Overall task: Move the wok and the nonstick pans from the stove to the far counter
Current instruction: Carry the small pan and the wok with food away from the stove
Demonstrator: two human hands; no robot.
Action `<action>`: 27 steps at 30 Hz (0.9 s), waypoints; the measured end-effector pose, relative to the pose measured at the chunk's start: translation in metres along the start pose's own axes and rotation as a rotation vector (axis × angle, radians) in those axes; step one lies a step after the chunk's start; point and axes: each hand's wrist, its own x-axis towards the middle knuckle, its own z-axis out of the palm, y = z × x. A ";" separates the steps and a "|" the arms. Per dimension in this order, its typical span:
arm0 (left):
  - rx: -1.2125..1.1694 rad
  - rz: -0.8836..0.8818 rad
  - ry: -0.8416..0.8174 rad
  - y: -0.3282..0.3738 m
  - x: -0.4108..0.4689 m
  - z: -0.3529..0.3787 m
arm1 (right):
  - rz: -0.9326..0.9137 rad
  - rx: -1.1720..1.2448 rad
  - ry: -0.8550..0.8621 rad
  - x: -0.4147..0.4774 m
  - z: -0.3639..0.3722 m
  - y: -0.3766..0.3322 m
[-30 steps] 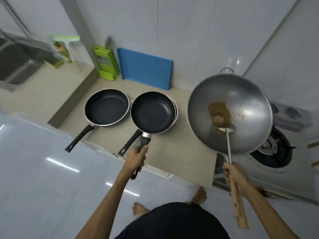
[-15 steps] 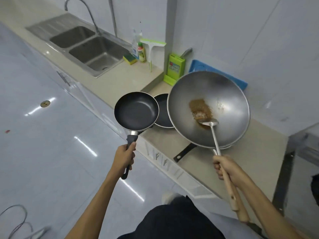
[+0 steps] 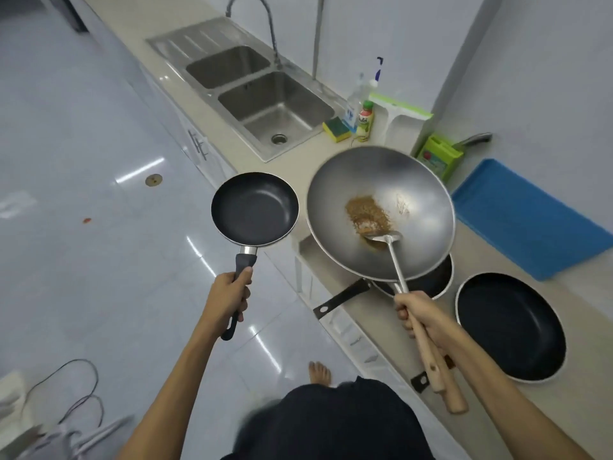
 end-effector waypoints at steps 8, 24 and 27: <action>-0.151 -0.113 0.090 0.010 0.101 -0.086 | 0.024 -0.033 -0.077 0.056 0.104 -0.129; -0.111 -0.119 0.076 0.087 0.365 -0.364 | 0.094 0.086 -0.113 0.149 0.390 -0.351; -0.105 -0.116 0.078 0.108 0.429 -0.398 | 0.081 0.058 -0.085 0.175 0.426 -0.399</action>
